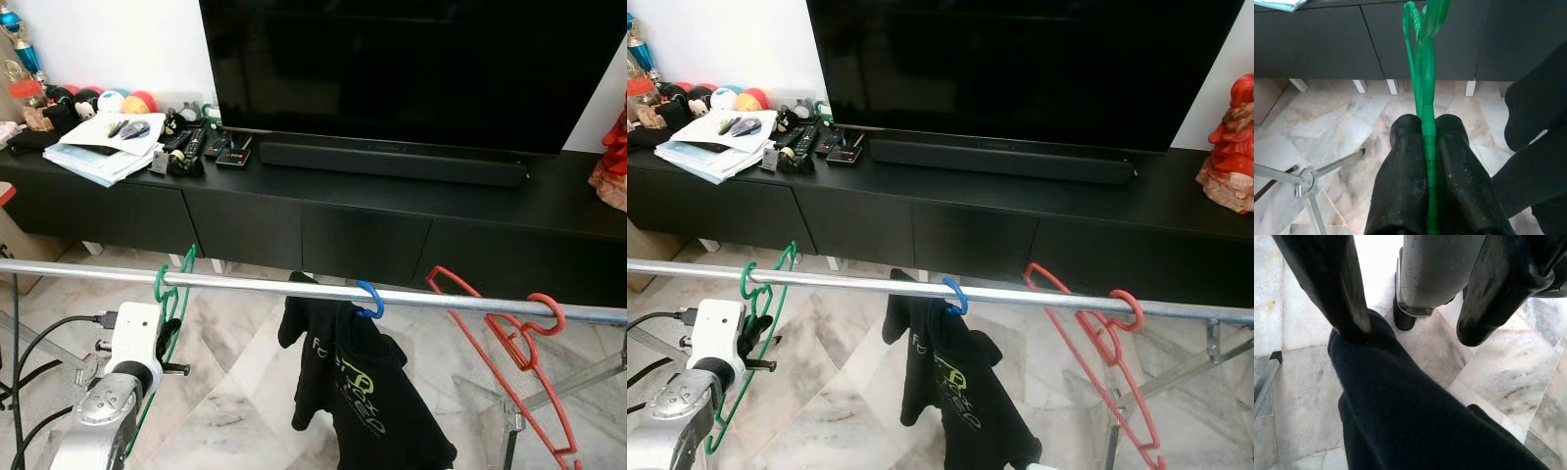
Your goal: Hang hanger
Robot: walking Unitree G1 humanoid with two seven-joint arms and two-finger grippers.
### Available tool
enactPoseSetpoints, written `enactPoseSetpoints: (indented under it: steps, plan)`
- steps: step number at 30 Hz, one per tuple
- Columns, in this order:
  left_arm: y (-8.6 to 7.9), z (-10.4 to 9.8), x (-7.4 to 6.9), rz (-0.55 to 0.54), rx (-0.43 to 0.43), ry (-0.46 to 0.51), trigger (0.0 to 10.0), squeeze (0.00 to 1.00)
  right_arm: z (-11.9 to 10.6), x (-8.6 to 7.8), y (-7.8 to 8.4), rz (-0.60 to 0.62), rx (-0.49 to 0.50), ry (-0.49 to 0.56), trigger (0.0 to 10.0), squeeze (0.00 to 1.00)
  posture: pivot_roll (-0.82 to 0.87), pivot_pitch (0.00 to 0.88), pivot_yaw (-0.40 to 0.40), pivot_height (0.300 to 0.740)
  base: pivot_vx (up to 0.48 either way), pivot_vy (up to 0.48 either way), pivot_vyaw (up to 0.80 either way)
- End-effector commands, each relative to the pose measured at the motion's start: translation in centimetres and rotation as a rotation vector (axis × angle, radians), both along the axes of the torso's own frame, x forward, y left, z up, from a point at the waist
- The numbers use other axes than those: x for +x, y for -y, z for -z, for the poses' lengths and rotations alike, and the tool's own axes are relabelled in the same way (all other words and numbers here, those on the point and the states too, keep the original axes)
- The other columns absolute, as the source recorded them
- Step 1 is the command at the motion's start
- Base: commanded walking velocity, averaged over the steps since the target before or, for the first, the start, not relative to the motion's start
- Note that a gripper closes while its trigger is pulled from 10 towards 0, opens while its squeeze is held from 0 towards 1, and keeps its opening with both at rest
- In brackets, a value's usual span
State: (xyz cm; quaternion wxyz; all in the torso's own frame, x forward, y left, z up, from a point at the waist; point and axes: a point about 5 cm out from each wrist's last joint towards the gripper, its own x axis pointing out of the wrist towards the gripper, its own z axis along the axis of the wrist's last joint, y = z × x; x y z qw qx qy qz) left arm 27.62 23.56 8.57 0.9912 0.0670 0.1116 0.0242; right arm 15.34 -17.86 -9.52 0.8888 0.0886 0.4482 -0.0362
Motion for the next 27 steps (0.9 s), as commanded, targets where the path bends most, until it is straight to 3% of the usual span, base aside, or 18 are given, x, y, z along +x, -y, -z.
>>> enactPoseSetpoints:
  steps: [1,2,15,27]
  plan:
    - [-0.4,2.3,-1.0,-0.032,-0.020,-0.097,10.0,0.93,0.2,-0.4,0.0,0.001,-0.001,-0.012,10.0,0.00,0.03,0.112,-0.009,0.740,0.000,0.000,0.00]
    - [-0.4,2.3,-1.1,-0.032,-0.019,-0.096,10.0,1.00,0.2,-0.4,0.0,0.000,-0.001,-0.012,10.0,0.00,0.03,0.112,-0.009,0.740,0.000,0.000,0.00]
    - [-0.1,0.9,-1.2,-0.002,-0.029,0.028,10.0,1.00,0.0,0.0,-0.1,-0.004,0.002,0.004,10.0,0.00,0.03,0.113,-0.009,0.740,0.000,0.000,0.00]
    - [-0.4,0.5,-4.5,-0.008,-0.050,0.064,10.0,0.99,0.1,-0.2,0.0,-0.009,0.002,-0.005,10.0,0.00,0.04,0.111,-0.007,0.740,0.000,0.000,0.00]
